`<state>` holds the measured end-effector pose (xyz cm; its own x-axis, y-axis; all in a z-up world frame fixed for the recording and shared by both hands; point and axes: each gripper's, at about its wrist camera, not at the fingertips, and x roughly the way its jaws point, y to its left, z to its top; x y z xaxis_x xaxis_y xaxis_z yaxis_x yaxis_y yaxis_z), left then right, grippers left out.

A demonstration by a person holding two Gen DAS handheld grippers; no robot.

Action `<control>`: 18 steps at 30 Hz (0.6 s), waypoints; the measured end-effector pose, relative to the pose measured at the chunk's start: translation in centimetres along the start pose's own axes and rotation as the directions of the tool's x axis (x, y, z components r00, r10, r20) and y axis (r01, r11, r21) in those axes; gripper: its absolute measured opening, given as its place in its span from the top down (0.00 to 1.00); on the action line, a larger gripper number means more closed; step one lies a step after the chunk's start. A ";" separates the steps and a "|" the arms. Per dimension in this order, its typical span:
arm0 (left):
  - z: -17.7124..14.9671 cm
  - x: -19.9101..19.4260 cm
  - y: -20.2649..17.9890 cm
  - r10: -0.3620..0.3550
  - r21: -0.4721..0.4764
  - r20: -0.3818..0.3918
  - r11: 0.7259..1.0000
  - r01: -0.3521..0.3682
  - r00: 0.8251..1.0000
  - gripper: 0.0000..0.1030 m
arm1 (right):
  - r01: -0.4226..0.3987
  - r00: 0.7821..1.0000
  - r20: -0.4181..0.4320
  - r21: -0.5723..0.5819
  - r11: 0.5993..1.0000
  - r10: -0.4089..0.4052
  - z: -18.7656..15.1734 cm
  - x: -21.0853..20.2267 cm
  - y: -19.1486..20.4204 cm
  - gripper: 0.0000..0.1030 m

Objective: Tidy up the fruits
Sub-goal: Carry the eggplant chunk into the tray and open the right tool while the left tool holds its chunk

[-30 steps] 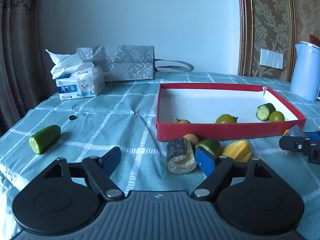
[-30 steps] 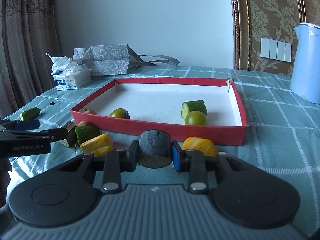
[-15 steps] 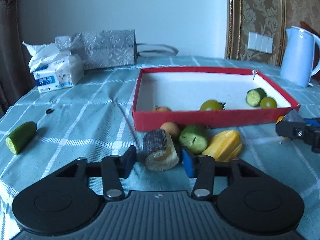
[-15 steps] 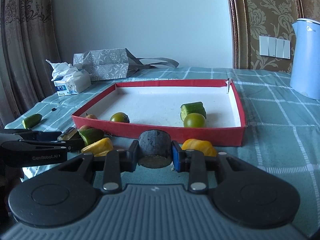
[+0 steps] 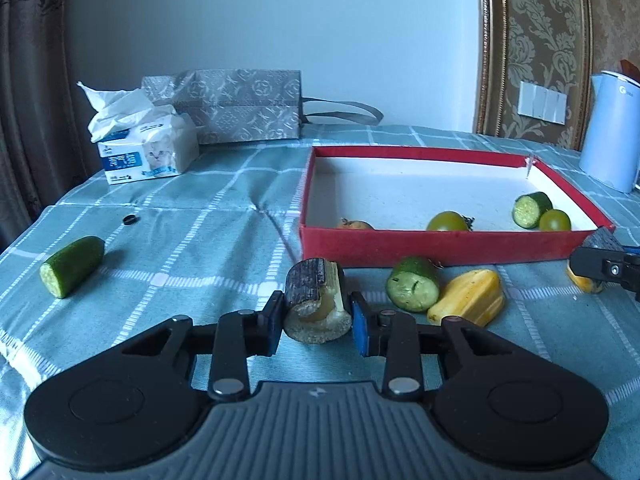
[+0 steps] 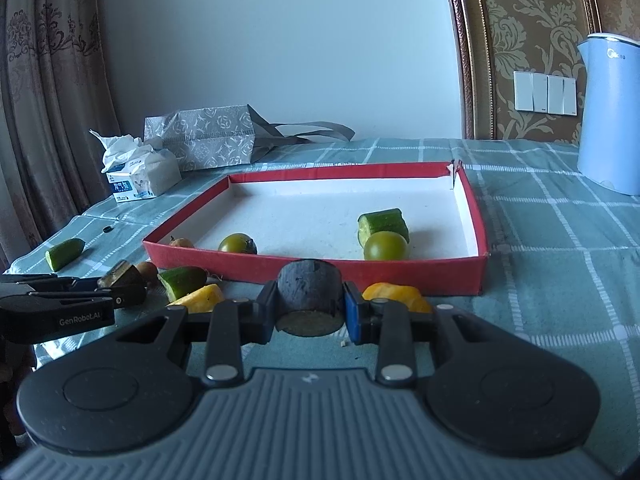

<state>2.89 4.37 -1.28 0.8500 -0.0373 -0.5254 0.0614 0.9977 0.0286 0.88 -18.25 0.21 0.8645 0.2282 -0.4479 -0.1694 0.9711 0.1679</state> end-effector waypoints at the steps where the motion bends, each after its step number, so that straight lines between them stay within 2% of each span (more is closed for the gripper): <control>1: 0.1 0.0 0.1 0.010 -0.005 0.001 1.000 -0.010 1.000 0.67 | 0.001 1.000 0.003 0.000 1.000 -0.001 0.0 0.0 0.0 0.69; 10: 0.4 -0.1 1.4 0.060 -0.080 0.031 0.995 -0.057 0.998 0.67 | 0.002 1.000 0.025 0.000 1.000 -0.002 0.0 -0.2 0.0 0.69; 18: 0.3 -0.1 1.8 0.043 -0.105 0.034 0.994 -0.039 0.998 0.67 | 0.001 0.998 0.066 0.004 1.000 -0.001 0.3 -0.6 0.1 0.69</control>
<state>3.10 6.17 -0.88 0.8692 0.0038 -0.4944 -0.0273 0.9988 -0.0403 0.49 -18.33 0.73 0.8941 0.2218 -0.3892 -0.1664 0.9711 0.1713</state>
